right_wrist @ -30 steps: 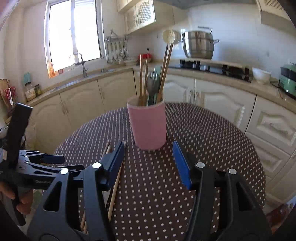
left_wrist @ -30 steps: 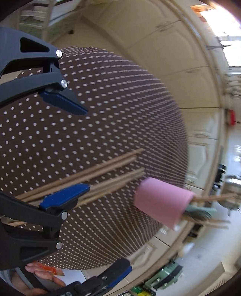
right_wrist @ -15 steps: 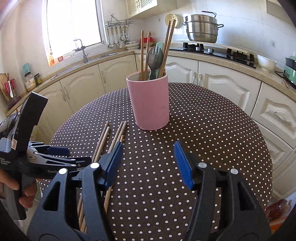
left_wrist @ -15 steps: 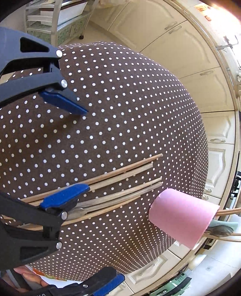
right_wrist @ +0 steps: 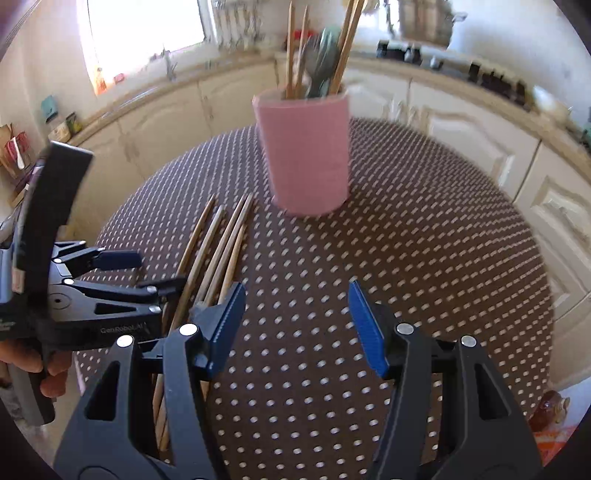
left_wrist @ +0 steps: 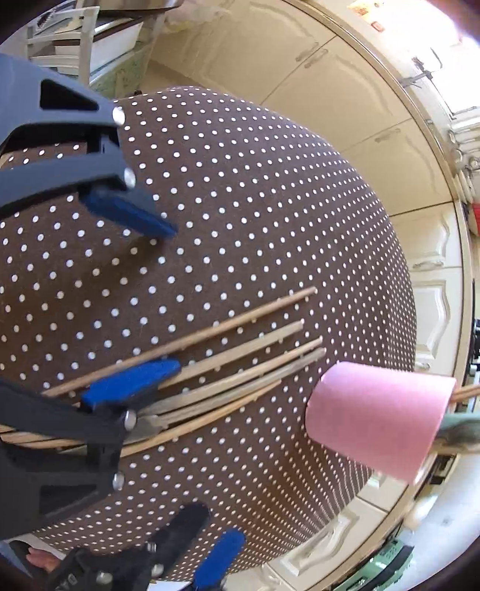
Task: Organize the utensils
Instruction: 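Grasp a chopstick with the left tool while the right tool grasps another, then lift both chopsticks and carry them above the pink cup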
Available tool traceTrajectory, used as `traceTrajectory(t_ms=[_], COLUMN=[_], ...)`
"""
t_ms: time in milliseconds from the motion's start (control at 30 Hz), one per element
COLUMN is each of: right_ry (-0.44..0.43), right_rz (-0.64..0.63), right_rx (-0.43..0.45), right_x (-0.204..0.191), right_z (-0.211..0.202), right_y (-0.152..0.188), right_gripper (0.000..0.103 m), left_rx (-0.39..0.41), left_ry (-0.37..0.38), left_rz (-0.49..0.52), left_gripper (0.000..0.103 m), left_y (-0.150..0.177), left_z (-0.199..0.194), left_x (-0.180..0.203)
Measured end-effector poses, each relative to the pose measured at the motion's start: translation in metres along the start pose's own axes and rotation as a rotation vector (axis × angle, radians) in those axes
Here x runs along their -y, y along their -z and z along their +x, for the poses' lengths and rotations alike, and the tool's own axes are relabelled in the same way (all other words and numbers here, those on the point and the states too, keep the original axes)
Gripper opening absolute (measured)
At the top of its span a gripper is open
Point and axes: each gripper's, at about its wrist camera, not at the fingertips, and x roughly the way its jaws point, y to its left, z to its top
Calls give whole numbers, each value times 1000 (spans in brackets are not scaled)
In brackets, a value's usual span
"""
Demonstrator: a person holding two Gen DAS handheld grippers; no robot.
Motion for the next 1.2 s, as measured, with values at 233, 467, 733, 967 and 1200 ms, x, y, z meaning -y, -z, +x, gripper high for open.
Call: traceTrajectory(t_ms=[233,467,733,967,1200], right_ry=[-65,-31,-4,42,-15], right_rz=[-24,-74,-115,-202,-132], right_rx=[-153,-247,-338,-345,-262], right_x=[-16,-31,-50,-85,-67], right_z=[23,41,65,83,75], right_y=[-6,-15,-39,-46,-45], right_gripper=[53,38,36,10,6], left_rx=[2,10,19,47,136], left_ry=[69,134,173,187,232], left_rz=[-11,-66,-97,-122,-139], left_gripper=[7,5,5,5,5], left_y=[5,9,14,18,22], left_z=[-7,-6,-7,-16,-38], left_x=[3,-2,-16,-35,-53])
